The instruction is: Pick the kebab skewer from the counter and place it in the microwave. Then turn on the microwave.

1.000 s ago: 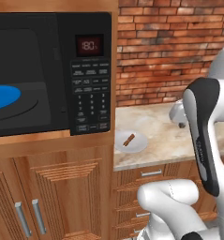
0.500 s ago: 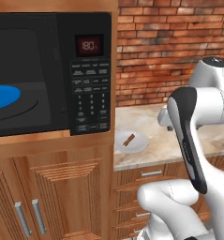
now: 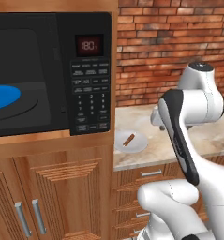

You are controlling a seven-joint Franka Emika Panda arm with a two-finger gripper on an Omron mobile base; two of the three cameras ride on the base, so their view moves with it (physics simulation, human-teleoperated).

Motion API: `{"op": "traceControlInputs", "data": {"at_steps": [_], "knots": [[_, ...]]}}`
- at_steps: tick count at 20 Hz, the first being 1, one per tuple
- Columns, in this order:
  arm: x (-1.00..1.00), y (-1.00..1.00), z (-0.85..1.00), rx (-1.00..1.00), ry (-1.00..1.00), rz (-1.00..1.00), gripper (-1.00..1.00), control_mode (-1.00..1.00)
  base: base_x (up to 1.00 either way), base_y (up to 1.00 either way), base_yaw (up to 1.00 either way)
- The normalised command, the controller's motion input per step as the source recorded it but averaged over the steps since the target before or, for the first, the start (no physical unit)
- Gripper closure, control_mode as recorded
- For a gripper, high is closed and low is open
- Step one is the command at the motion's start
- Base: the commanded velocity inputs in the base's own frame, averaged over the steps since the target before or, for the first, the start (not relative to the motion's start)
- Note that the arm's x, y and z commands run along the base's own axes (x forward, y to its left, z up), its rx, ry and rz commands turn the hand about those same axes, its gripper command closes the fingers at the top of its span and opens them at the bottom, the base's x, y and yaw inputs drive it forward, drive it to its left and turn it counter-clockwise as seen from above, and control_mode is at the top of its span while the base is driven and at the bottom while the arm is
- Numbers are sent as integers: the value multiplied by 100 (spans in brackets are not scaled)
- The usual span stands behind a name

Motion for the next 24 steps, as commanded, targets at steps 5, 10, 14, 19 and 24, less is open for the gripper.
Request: {"op": "traceControlInputs", "data": {"at_steps": [5, 10, 14, 19, 24], "knots": [[36, 1, -23, 0, 0, -1, -100, -100, 0, 0, 0], [29, 4, -23, 0, 0, -1, -100, -100, 0, 0, 0], [30, 4, -24, 0, 1, 0, -100, -100, 0, 0, 0], [35, 6, -25, 0, 1, -1, -100, -100, 0, 0, 0], [36, 5, -24, 0, 1, -1, -100, -100, 0, 0, 0]]}}
